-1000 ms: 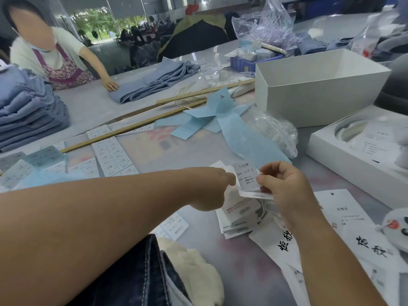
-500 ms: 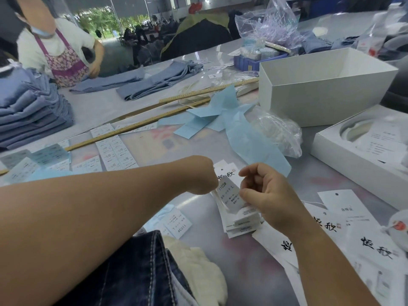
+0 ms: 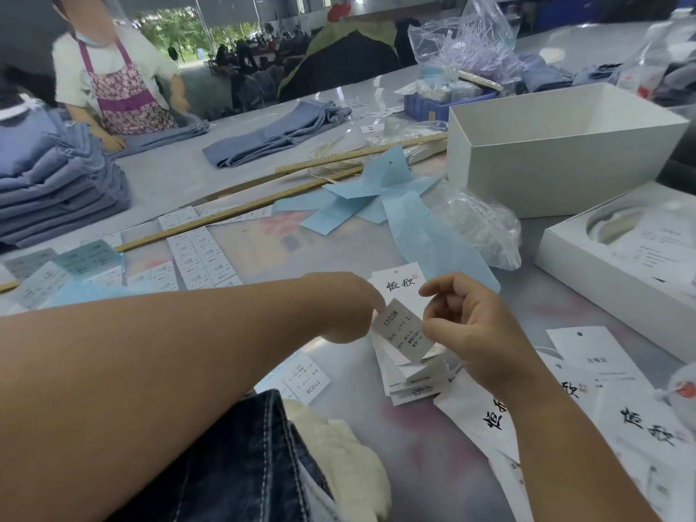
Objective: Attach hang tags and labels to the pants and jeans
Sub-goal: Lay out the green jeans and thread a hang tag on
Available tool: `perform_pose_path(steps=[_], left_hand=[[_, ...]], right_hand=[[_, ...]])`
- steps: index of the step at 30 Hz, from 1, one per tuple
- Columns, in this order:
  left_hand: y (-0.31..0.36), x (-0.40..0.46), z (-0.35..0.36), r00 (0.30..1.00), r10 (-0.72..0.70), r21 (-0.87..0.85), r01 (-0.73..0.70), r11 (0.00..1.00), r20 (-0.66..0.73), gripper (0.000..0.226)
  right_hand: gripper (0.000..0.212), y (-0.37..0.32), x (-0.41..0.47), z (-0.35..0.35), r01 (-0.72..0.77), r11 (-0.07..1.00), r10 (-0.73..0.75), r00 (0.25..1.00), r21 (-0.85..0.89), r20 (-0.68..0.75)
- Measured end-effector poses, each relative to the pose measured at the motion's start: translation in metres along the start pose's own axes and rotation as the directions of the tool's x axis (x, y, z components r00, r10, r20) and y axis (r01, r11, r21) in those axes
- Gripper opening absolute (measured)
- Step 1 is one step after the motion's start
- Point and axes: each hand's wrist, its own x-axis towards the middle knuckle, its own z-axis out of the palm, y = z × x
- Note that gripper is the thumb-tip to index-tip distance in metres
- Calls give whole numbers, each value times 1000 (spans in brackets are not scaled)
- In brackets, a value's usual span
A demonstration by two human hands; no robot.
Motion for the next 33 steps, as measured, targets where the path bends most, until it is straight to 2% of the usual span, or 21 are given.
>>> perform_pose_path(steps=[5,7,10,12,15,18,21,24,28,31,33], left_hand=[[-2,5,0,991,-54,-45,49,998,-123,37],[-2,5,2,995,-40,-71,34,997,-86,45],[0,3,7,999,14,-34,-13,999,45,58],[0,3,7,998,12,-31,-10,999,67,62],[-1,1,1,999,23,-35,-21,999,35,61],[-1,0,-1,999,34,-14,-33,999,32,46],[0,0,0,1000,-5,-38,6,999,7,35],[-1,0,0,999,-48,-71,48,996,-3,30],[1,5,2,995,-89,-170,97,981,55,19],[2,8,0,983,-119,-232,150,961,141,22],[2,10,2,967,-111,-342,187,921,230,20]], right_hand=[[32,1,1,1,-3,998,2,1000,59,26],[31,1,1,4,-1,999,-1,999,47,33],[29,1,0,6,4,1000,-3,1000,-7,26],[27,1,0,5,13,999,-13,1000,-31,-5],[22,4,3,2,3,999,-11,987,-52,-161],[22,9,9,4,-68,998,63,905,3,-420],[21,12,10,12,-132,989,148,844,67,-515],[19,14,8,20,-175,984,168,846,34,-506],[18,14,4,28,-203,978,162,865,-36,-475],[24,13,3,31,-215,974,157,872,-73,-464],[28,12,2,32,-219,972,155,873,-86,-463]])
